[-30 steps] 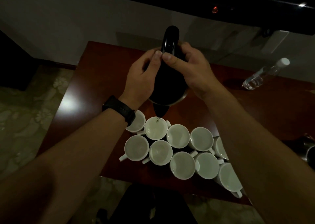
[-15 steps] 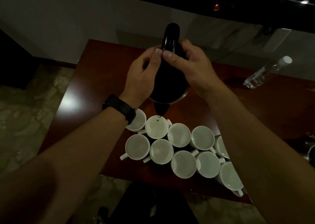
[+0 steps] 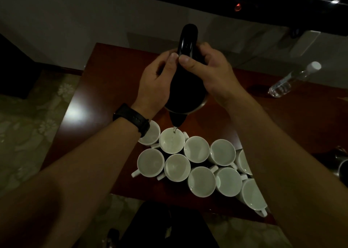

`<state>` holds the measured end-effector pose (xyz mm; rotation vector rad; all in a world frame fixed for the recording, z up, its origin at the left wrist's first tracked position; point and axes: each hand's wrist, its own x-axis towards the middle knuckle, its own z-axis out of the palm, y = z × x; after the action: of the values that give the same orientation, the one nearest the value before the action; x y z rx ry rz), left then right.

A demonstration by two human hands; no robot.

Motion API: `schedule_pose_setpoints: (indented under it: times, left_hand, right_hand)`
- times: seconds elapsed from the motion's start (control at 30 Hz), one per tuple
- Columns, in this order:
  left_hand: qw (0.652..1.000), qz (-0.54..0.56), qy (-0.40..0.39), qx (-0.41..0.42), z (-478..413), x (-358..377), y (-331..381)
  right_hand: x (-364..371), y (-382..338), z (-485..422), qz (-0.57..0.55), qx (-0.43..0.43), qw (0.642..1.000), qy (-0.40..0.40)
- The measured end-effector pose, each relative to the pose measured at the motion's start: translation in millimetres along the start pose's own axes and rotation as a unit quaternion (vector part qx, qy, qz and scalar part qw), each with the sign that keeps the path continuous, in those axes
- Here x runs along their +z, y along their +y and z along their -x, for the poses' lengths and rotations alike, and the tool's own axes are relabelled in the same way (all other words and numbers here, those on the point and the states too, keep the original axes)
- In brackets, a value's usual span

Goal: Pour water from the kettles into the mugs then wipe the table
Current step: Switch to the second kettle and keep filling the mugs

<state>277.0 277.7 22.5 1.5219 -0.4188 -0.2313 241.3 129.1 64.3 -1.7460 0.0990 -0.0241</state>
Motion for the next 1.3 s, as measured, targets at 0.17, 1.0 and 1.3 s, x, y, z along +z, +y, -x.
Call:
schedule_pose_setpoints:
  times: [0.17,1.0,1.3]
  left_hand:
    - [1.0,0.006,0.001,-0.002,-0.3,-0.1,-2.0]
    - [1.0,0.026,0.002,0.004,-1.9,5.6,-4.4]
    - [1.0,0.018,-0.001,-0.001,-0.3,6.5,-3.7]
  right_hand:
    - [1.0,0.6,0.1,0.001,0.002,1.0,0.002]
    - [-5.5,5.8,2.9,-0.023,0.019,1.0,0.009]
    - [-5.3,9.0,4.5,-0.014,0.022,1.0,0.018]
